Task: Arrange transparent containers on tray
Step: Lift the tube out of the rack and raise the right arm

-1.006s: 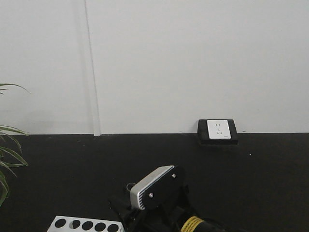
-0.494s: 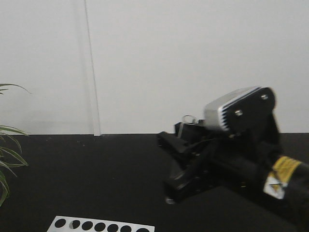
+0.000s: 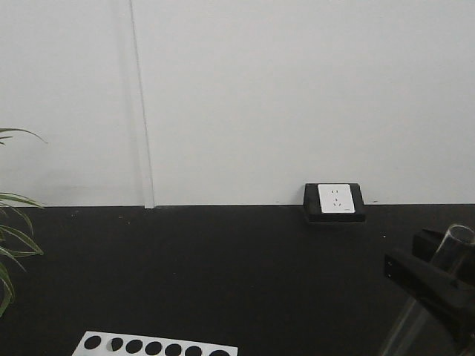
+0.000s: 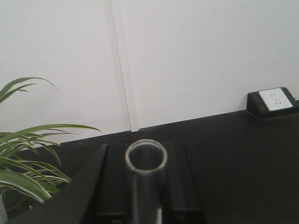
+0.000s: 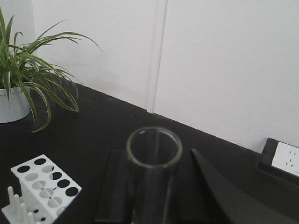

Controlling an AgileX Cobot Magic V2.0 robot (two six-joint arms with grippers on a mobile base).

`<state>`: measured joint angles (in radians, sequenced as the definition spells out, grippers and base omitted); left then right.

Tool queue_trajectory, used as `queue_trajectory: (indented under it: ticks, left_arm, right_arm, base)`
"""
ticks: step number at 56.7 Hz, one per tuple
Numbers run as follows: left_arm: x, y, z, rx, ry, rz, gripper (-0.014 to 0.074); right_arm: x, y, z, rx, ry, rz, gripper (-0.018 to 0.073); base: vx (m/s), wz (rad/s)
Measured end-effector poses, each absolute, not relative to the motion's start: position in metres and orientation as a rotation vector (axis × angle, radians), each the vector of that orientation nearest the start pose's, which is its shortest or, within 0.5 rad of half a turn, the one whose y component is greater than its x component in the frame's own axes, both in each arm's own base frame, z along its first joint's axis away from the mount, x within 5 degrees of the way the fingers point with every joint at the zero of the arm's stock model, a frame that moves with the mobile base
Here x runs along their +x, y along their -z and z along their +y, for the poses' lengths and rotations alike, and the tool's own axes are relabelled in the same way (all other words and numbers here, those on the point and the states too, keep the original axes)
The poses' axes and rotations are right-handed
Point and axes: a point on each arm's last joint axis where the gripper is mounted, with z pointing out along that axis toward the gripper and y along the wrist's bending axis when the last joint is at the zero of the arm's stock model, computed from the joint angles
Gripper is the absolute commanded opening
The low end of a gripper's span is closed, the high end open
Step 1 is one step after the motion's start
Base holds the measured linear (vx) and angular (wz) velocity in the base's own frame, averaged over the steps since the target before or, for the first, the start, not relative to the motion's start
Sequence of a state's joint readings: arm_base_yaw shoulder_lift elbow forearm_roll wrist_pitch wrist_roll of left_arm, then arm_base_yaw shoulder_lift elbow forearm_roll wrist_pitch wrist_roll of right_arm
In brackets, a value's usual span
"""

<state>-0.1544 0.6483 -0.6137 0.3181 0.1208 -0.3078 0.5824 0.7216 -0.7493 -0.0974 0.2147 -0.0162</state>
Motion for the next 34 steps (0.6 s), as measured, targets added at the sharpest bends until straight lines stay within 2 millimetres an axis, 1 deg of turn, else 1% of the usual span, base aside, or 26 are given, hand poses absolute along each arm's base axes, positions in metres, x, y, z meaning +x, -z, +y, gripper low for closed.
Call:
queue_trajectory:
  ticks: [8, 34]
  left_arm:
    - [0.1371, -0.3537, -0.0178, 0.104, 0.081, 1.63, 0.0146]
    - [0.1371, -0.3537, -0.0178, 0.104, 0.081, 1.63, 0.0146]
  right_arm:
    - [0.1226, -0.3832, 0.0785, -0.55, -0.339, 1.561, -0.0011]
    - [0.1226, -0.3832, 0.0785, -0.55, -0.339, 1.56, -0.0011]
  base:
    - [0.0, 0.0]
    - [0.0, 0.0]
